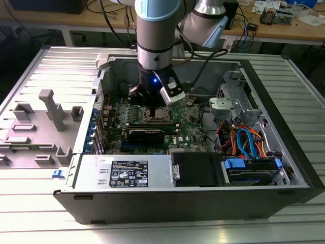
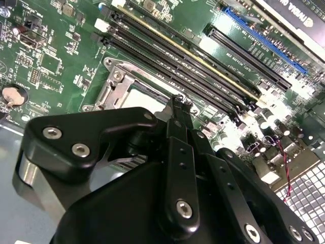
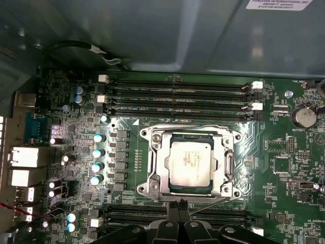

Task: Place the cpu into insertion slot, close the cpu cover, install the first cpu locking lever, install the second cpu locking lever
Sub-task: 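Install the second cpu locking lever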

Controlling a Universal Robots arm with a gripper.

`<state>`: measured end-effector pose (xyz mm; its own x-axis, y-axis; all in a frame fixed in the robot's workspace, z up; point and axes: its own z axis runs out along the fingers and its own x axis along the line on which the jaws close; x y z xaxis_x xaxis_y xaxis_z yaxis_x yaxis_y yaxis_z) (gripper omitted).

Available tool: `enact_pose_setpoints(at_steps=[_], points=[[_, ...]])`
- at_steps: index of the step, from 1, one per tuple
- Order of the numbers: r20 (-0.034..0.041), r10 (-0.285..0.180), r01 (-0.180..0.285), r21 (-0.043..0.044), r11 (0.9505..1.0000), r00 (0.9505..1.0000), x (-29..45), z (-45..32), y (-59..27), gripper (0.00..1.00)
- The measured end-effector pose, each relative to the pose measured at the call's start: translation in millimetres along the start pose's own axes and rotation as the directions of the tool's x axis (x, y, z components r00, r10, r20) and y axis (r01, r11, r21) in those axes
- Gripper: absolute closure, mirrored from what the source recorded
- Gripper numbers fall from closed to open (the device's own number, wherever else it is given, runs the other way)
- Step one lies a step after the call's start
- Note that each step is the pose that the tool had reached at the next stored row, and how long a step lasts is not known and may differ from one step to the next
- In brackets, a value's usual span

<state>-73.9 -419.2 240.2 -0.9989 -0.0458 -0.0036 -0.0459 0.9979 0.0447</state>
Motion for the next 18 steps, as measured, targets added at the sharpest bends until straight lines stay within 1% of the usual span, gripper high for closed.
enact_pose_setpoints(at_steps=[18], points=[[0.0000,0.000,0.000,0.0001,1.0000,1.0000,0.0,0.3,0.0,0.89]])
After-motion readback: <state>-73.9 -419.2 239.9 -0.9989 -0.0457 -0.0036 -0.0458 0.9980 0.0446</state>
